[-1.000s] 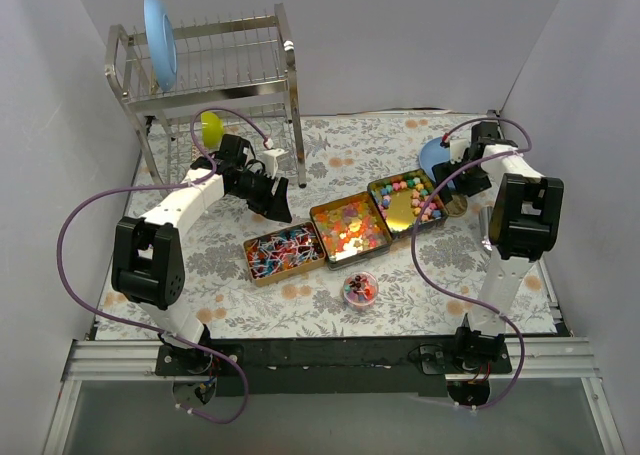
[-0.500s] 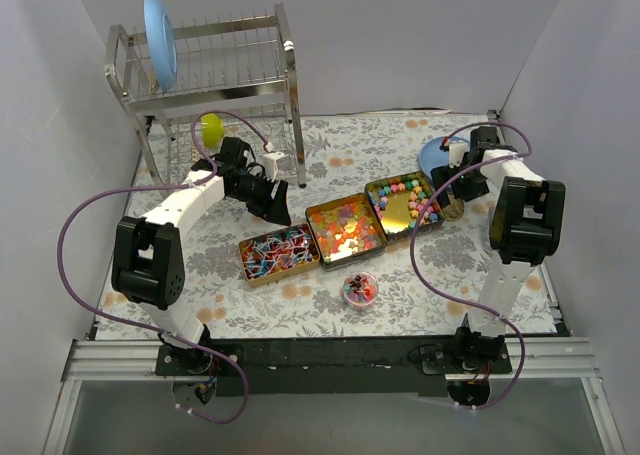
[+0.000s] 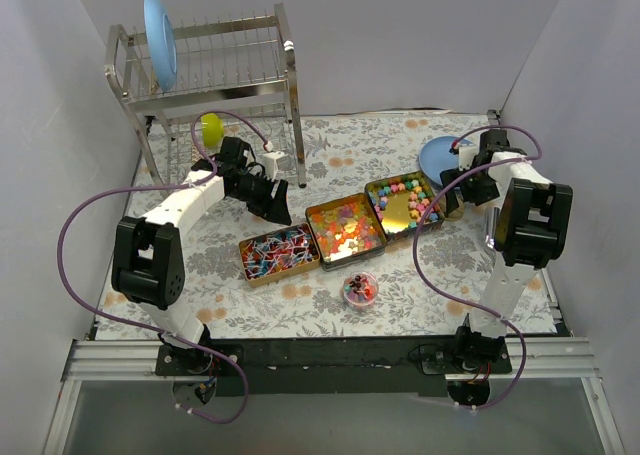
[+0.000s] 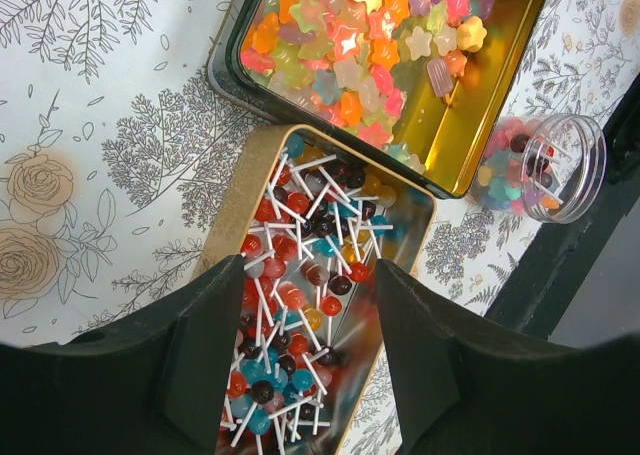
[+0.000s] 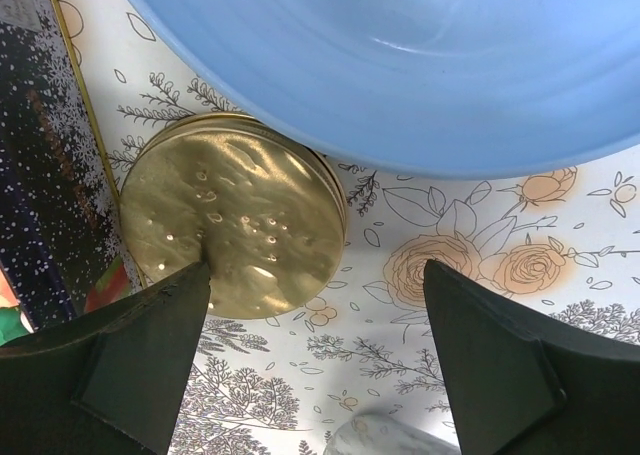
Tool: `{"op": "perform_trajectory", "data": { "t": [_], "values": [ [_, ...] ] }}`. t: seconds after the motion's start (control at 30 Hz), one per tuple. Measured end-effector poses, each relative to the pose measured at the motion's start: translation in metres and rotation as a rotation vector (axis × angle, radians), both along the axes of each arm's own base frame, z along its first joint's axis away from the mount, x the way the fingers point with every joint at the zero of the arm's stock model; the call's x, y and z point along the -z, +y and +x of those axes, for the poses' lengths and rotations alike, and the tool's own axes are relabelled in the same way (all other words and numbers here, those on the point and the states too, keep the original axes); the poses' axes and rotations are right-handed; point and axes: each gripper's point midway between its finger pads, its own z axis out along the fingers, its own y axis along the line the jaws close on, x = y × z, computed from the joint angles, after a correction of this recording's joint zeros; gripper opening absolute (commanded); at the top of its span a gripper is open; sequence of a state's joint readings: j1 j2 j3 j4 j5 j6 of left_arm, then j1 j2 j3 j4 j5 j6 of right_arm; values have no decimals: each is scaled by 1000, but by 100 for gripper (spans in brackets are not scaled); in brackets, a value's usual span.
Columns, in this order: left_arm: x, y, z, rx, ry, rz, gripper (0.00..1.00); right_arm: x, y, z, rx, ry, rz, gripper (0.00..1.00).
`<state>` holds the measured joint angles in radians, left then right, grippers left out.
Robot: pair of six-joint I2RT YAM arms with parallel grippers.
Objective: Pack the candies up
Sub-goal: Pick up the bottle lid at the center of the board.
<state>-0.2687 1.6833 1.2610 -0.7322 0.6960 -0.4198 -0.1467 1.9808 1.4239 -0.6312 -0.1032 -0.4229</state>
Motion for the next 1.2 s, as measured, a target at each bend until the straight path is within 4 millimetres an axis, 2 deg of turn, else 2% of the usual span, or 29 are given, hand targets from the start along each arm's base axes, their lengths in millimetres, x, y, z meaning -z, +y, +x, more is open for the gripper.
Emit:
{"op": "perform_trajectory", "data": {
  "t": [0.17,0.43,0.57,0.9,1.2],
  "values": [
    [0,0,0,0,0,0,54,-2,-9,-1,10,1,-46,93],
    [-1,0,2,-3,-4,-3,54,-5,-40,-1,38,-8,-113,92],
    [-1,0,1,-3,-4,-3,54,-8,-45,-2,32,-6,-111,89],
    [2,0,-2,-3,9,-5,54,-12,11,-21,-234,17,139,91],
    [1,-2,-3,-4,17,-14,54,-11,23,-19,-338,6,120,92]
  ]
}}
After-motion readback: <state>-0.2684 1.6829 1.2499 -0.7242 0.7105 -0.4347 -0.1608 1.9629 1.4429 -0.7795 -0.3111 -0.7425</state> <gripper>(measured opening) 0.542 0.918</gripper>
